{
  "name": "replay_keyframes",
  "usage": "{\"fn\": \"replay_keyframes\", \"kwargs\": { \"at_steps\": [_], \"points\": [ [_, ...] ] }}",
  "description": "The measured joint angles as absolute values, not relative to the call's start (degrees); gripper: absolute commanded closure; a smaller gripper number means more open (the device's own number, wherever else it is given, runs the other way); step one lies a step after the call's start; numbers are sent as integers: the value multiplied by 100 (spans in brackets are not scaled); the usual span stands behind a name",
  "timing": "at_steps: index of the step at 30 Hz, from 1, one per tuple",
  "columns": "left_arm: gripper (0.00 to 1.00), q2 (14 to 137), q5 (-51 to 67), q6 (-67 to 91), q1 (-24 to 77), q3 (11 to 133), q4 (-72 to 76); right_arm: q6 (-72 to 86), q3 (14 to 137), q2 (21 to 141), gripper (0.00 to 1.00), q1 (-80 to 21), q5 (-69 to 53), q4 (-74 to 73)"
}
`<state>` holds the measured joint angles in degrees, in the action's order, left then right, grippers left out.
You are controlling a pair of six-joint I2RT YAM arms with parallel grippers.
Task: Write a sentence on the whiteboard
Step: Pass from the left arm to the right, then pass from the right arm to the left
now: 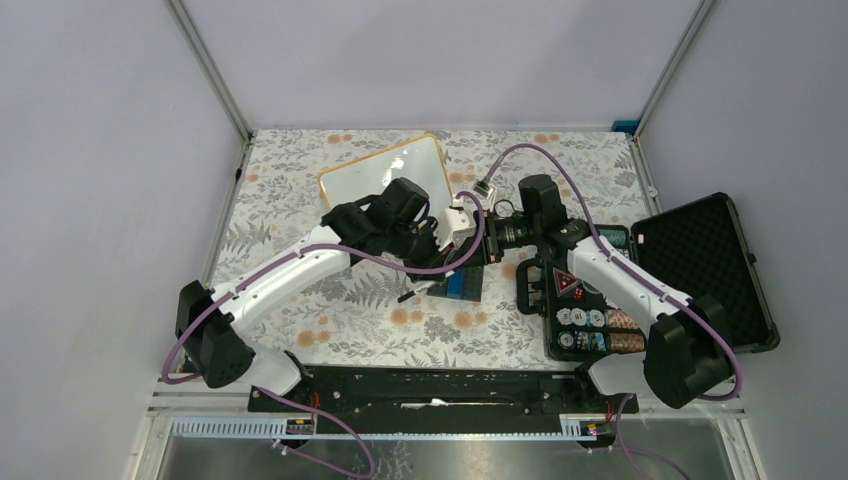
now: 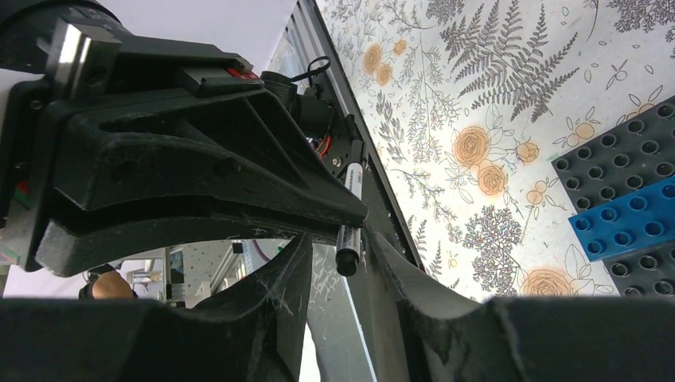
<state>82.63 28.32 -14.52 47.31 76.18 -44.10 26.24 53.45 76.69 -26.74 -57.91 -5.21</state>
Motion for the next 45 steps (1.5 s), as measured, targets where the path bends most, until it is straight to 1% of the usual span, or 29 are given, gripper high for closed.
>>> {"fn": "replay_keyframes", "kwargs": {
  "at_steps": [4,6,9,11,12,13,15,16,18,19,21,24,26,33,39,42,44,45],
  "points": [
    [100,8263,2832,-1426,4731,7627,-4414,2571,5345,7723,63,-2740,-5749,-534],
    [100,8272,2829,-1404,4731,7662,-4410,2532,5345,7728,67,-2773,-5743,-541],
    [100,8274,2834,-1393,4731,7706,-4410,2480,5345,7741,81,-2803,-5673,-554],
    [100,8278,2827,-1391,4731,7714,-4416,2453,5345,7747,95,-2812,-5666,-572],
    [100,8294,2829,-1380,4729,7714,-4421,2421,5345,7747,100,-2814,-5655,-580],
    [92,8307,2827,-1369,4729,7714,-4425,2397,5347,7758,100,-2816,-5645,-600],
    [61,8326,2829,-1341,4722,7714,-4447,2359,5369,7793,100,-2814,-5642,-696],
    [50,8335,2869,-1317,4681,7714,-4449,2331,5417,7815,100,-2816,-5647,-779],
    [37,8337,3118,-1304,4506,7714,-4451,2248,5533,7846,100,-2812,-5642,-932],
    [32,8324,3417,-1256,4333,7714,-4456,2211,5616,7852,100,-2805,-5638,-1007],
    [28,8298,3715,-1271,3839,7706,-4447,2156,5769,7852,100,-2768,-5642,-1066],
    [27,8138,4169,-1337,3129,7601,-4484,2123,5933,7850,100,-2687,-5645,-1092],
    [28,8012,4309,-1385,2958,7533,-4543,2123,5988,7850,100,-2626,-5642,-1107],
    [31,7500,4685,-1603,3004,7037,-4759,2143,6145,7850,100,-2473,-5662,-1153],
    [40,7426,4742,-1662,2993,6735,-4803,2366,6211,7817,100,-2438,-5787,-1098],
    [51,7426,4748,-1662,2993,6733,-4803,2534,6198,7791,100,-2438,-5859,-985],
    [65,7426,4772,-1647,2995,6731,-4788,2646,6167,7765,100,-2436,-5944,-882],
    [75,7426,4788,-1634,2995,6720,-4775,2689,6143,7754,100,-2436,-5968,-838]
  ]
}}
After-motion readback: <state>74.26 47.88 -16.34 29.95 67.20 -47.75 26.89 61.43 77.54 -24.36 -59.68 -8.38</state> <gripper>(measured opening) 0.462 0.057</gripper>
